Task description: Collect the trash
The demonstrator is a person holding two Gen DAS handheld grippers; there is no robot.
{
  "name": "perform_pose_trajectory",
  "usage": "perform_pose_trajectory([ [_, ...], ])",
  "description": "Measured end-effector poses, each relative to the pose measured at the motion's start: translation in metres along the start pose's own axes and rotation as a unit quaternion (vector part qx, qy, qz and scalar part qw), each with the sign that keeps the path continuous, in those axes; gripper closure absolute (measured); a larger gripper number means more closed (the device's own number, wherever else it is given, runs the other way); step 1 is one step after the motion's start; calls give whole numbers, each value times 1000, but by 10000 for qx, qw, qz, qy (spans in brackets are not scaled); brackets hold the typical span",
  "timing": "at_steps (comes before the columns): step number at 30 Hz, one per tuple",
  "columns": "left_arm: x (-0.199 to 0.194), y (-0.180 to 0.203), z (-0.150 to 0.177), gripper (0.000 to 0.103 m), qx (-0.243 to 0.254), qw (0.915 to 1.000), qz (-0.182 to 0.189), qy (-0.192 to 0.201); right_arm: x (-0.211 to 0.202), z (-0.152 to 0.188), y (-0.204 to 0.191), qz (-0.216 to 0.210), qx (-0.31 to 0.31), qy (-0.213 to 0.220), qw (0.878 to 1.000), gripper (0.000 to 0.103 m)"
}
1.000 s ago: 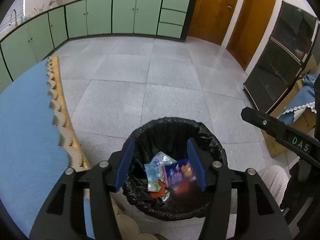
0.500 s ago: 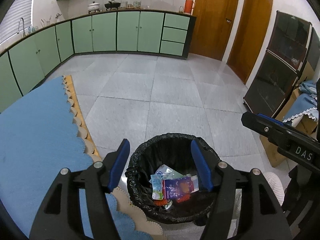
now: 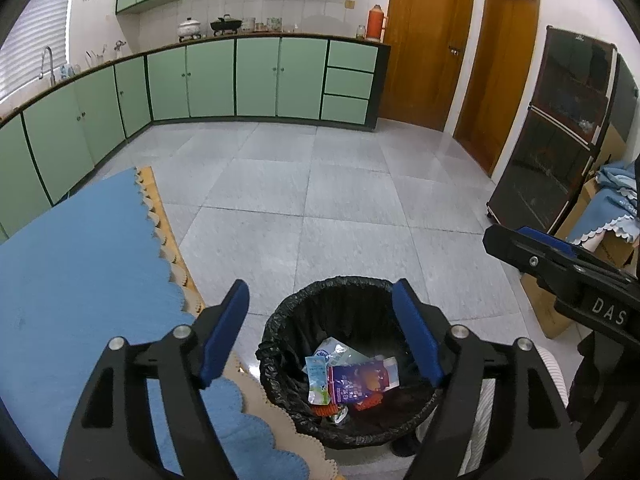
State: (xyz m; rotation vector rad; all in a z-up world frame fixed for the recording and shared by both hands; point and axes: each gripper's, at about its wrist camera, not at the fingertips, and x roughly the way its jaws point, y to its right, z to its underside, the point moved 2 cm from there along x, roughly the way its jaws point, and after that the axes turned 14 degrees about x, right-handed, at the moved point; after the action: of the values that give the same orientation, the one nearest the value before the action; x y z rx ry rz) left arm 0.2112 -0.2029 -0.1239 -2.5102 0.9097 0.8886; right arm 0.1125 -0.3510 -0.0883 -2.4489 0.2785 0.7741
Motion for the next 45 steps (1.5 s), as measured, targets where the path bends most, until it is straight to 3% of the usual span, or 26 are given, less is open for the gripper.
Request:
perform_pose_trajectory([
  [5, -14, -6, -1, 23, -31, 9999, -41, 113, -12, 1, -10, -45, -119, 112, 9999, 8],
  [7, -19, -9, -2, 21, -60, 9998, -56, 165, -17, 2, -14, -37, -216, 154, 9996, 6],
  [26, -72, -24, -9, 13, -242, 9979, -262, 549, -52, 1, -50, -263, -716, 480, 9959, 6],
  [45, -88, -27, -10, 9, -209, 9963, -544, 628, -65, -1, -54, -331, -771, 607, 9946, 6],
])
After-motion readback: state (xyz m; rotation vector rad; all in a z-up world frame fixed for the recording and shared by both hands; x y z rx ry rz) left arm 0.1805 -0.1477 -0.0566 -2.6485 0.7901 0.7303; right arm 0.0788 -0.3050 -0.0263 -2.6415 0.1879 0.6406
